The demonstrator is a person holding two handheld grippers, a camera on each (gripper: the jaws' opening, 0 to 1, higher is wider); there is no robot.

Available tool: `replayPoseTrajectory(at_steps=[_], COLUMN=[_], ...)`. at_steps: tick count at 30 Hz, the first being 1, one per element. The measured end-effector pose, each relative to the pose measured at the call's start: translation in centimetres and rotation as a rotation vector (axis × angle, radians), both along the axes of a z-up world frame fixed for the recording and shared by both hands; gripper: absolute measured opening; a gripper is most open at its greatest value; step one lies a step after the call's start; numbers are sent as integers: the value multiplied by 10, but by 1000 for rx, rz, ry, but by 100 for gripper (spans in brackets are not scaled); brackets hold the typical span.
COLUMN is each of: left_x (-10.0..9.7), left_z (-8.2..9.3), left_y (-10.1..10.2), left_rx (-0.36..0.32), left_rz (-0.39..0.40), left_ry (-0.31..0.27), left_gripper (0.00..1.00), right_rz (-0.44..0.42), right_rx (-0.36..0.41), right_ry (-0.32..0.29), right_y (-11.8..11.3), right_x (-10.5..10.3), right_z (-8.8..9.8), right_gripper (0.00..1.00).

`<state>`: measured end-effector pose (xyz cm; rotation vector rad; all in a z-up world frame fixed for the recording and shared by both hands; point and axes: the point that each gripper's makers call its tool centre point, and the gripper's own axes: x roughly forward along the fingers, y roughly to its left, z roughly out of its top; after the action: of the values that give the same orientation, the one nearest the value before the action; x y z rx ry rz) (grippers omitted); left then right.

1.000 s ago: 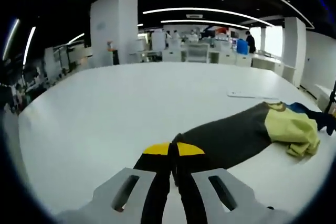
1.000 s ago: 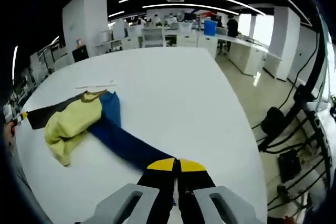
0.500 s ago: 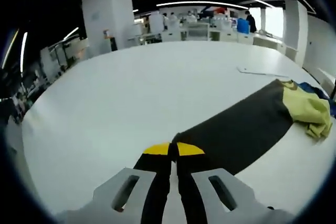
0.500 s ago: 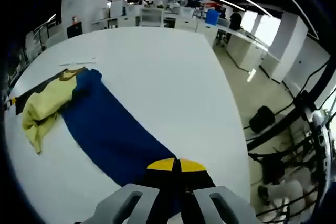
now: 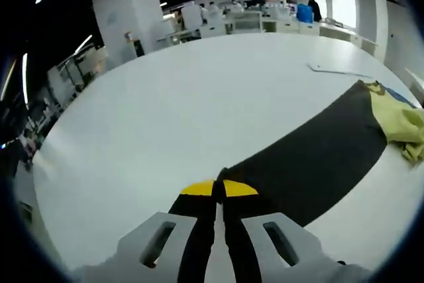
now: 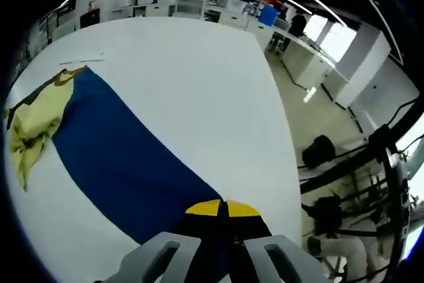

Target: Fold the garment on the visible template until the final outline fits inside the template.

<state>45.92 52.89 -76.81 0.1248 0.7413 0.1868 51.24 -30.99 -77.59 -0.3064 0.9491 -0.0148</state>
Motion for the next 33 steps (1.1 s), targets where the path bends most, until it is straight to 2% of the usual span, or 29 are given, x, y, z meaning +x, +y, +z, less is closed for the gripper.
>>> replayPoseTrajectory(at_steps=[5, 10, 11, 14, 18, 21, 25, 28, 31, 33], left_x=[7, 6, 6, 4, 4, 3, 2, 2, 1, -3], left_z=[2, 2, 3, 5, 15, 24, 32, 36, 38, 38], left_y=[1, 2, 2, -2, -4, -9, -29, -47, -63, -80], left_rx=[18, 22, 46, 49, 34, 13, 24, -2, 26, 14], left_rz=[-13, -7, -21, -36, -39, -42, -128, -187, -265, -307], left_ry=[5, 7, 14, 13, -21, -57, -75, -97, -93, -97], left_gripper=[0, 0, 0, 1, 9, 18, 28, 34, 40, 43], right_rz=[5, 2, 3, 17, 10, 10, 32, 83, 129, 155], right_rx=[-20, 0, -4, -14, 13, 55, 149, 210, 224, 260], right_ry=[17, 29, 33, 29, 3, -13, -34, -71, -93, -107], right_y=[-7, -7, -7, -4, -1, 6, 26, 46, 62, 76], right_x=[0, -3, -4, -6, -7, -10, -14, -13, -15, -17], right_z=[-2, -5, -5, -1, 8, 13, 21, 28, 37, 42], right_gripper=[0, 0, 0, 0, 2, 15, 28, 42, 53, 56])
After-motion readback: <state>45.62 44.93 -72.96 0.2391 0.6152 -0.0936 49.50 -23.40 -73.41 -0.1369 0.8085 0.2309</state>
